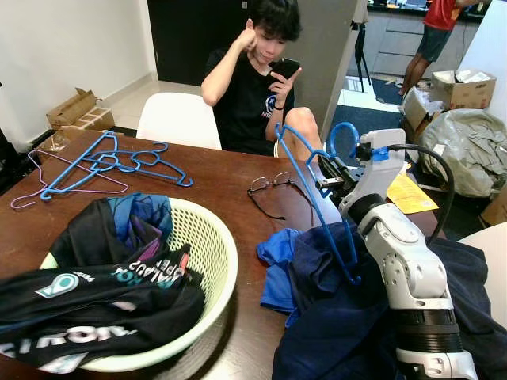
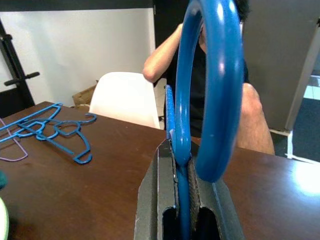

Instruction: Hang hanger

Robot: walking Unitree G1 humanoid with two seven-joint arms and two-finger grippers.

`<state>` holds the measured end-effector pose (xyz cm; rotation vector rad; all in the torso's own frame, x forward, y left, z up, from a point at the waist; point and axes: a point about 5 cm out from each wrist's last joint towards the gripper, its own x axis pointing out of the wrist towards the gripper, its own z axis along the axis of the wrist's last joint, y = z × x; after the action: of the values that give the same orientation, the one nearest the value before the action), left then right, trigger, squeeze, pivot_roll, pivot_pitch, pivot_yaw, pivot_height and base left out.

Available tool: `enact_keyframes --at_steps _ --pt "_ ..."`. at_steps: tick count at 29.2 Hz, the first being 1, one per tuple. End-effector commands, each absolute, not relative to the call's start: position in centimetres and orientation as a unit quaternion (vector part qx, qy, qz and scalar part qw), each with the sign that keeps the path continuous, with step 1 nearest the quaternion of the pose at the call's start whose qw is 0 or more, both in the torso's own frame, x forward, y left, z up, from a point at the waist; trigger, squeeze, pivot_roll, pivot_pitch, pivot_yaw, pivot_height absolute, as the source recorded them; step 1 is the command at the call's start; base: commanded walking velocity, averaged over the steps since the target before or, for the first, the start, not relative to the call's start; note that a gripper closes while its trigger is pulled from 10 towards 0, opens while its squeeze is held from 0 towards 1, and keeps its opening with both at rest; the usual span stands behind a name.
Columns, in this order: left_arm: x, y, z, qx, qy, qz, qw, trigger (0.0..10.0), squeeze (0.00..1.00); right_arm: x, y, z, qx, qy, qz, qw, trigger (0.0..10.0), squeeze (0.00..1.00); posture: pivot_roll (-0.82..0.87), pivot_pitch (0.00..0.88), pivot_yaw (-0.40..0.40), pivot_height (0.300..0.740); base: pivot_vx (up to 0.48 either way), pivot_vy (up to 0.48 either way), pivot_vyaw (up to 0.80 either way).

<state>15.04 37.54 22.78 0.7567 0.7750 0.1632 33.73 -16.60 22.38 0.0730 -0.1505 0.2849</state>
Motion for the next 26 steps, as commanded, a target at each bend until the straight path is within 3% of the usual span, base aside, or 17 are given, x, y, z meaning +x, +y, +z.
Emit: enact_keyframes --at_steps 1,3,4,5,6,9,10,17,19,22,24,25,26 --pt "15.4 37.2 22.3 0.340 0.352 0.070 0.869 10.0 0.00 33.9 -16.6 22.4 0.033 -0.077 0.142 0.986 10.0 0.00 0.13 0.006 -0.069 0.740 0.000 0.000 0.00" --pt "15.9 36.8 22.6 0.326 0.328 0.065 0.884 10.0 0.00 33.9 -16.6 22.5 0.033 -0.077 0.143 0.986 10.0 0.00 0.13 0.006 -0.069 0.740 0.000 0.000 0.00" --pt "16.4 36.3 23.2 0.303 0.296 0.054 0.904 10.0 1.00 33.9 -16.6 22.5 0.033 -0.077 0.142 0.986 10.0 0.00 0.13 0.007 -0.068 0.740 0.000 0.000 0.00" --pt "16.4 36.3 23.2 0.303 0.296 0.054 0.904 10.0 1.00 33.9 -16.6 22.5 0.033 -0.077 0.142 0.986 10.0 0.00 0.13 0.007 -0.068 0.740 0.000 0.000 0.00" --pt "16.9 34.9 24.1 0.259 0.257 0.000 0.931 10.0 1.00 33.9 -16.7 22.5 0.033 -0.076 0.141 0.986 10.0 0.00 0.13 0.009 -0.067 0.740 0.000 0.000 0.00" --pt "17.0 34.4 24.5 0.246 0.245 -0.021 0.937 10.0 1.00 33.9 -16.7 22.5 0.033 -0.076 0.141 0.987 10.0 0.00 0.13 0.009 -0.067 0.740 0.000 0.000 0.00" --pt "16.2 32.8 25.2 0.249 0.244 -0.110 0.931 10.0 1.00 33.9 -16.7 22.5 0.033 -0.076 0.142 0.986 10.0 0.00 0.14 0.010 -0.068 0.740 0.000 0.000 0.00" --pt "14.4 30.5 27.8 0.241 0.221 -0.238 0.914 10.0 1.00 34.0 -16.6 22.5 0.033 -0.076 0.142 0.986 10.0 0.00 0.14 0.011 -0.066 0.740 0.000 0.000 0.00" --pt "13.5 28.8 27.6 0.212 0.235 -0.313 0.895 10.0 1.00 34.0 -16.6 22.4 0.033 -0.076 0.142 0.986 10.0 0.00 0.14 0.011 -0.062 0.740 0.000 0.000 0.00" --pt "12.6 28.4 26.4 0.209 0.277 -0.337 0.875 10.0 1.00 34.1 -16.6 22.4 0.033 -0.076 0.141 0.987 10.0 0.00 0.14 0.013 -0.059 0.740 0.000 0.000 0.00" --pt "12.1 30.2 25.3 0.234 0.328 -0.292 0.867 10.0 1.00 34.0 -16.7 22.4 0.031 -0.074 0.139 0.987 10.0 0.00 0.14 0.018 -0.058 0.740 0.000 0.000 0.00" --pt "11.7 31.5 24.5 0.264 0.356 -0.264 0.857 10.0 0.09 33.9 -16.9 22.3 0.029 -0.073 0.138 0.987 10.0 0.00 0.13 0.019 -0.057 0.740 0.000 0.000 0.00" --pt "11.7 31.5 24.5 0.264 0.356 -0.264 0.857 10.0 0.09 33.9 -16.9 22.3 0.029 -0.073 0.138 0.987 10.0 0.00 0.13 0.019 -0.057 0.740 0.000 0.000 0.00"
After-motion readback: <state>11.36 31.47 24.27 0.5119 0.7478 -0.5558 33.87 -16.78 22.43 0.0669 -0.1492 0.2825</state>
